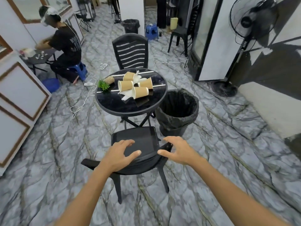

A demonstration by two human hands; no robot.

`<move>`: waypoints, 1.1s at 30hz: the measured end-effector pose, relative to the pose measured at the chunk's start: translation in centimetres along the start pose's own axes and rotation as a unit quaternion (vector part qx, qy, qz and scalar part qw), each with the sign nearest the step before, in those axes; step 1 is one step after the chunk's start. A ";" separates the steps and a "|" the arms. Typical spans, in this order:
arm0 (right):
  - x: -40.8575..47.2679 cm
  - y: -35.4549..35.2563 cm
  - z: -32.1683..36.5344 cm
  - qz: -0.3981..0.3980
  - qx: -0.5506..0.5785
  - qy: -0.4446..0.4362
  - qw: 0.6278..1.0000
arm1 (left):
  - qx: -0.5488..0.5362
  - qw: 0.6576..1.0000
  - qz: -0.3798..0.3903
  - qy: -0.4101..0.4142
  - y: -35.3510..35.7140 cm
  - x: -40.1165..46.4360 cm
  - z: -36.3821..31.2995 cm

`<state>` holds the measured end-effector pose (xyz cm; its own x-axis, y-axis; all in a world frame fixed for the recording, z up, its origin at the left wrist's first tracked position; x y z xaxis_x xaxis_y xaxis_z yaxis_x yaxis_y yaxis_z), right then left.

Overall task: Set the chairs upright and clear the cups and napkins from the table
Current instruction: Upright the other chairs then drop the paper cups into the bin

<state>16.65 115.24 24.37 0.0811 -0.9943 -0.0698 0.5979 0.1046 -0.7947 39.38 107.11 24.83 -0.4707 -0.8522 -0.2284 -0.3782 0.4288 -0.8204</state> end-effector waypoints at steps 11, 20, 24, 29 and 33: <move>-3.6 -8.8 -7.0 -0.023 -0.041 0.010 0.999 | 0.025 0.996 0.071 0.050 5.4 6.3 -14.2; -4.5 -17.2 -16.4 -0.027 -0.041 0.021 0.999 | 0.058 0.993 0.077 0.061 9.2 12.4 -25.7; -4.1 -20.5 -20.0 -0.030 -0.061 0.029 0.997 | 0.058 0.994 0.069 0.061 10.6 15.2 -29.0; -1.9 -23.3 -23.5 -0.020 -0.079 0.027 0.996 | 0.073 0.995 0.042 0.062 11.3 19.3 -31.7; 1.0 -24.4 -26.2 -0.005 -0.086 0.026 0.996 | 0.075 0.995 0.034 0.048 11.7 23.6 -32.3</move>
<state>-18.80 111.06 27.91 0.0322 -0.9955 -0.0893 0.4532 0.0942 -0.8864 -1.90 101.67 26.71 -0.5672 -0.7876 -0.2409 -0.2225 0.4282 -0.8759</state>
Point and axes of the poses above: each hand's wrist, its own x-axis towards the middle knuckle, its own y-axis out of the palm, z = x × y, the point moved 10 cm from there along x, towards the middle knuckle, and after that the axes turned 8 degrees about -y, right-handed, at the moved point
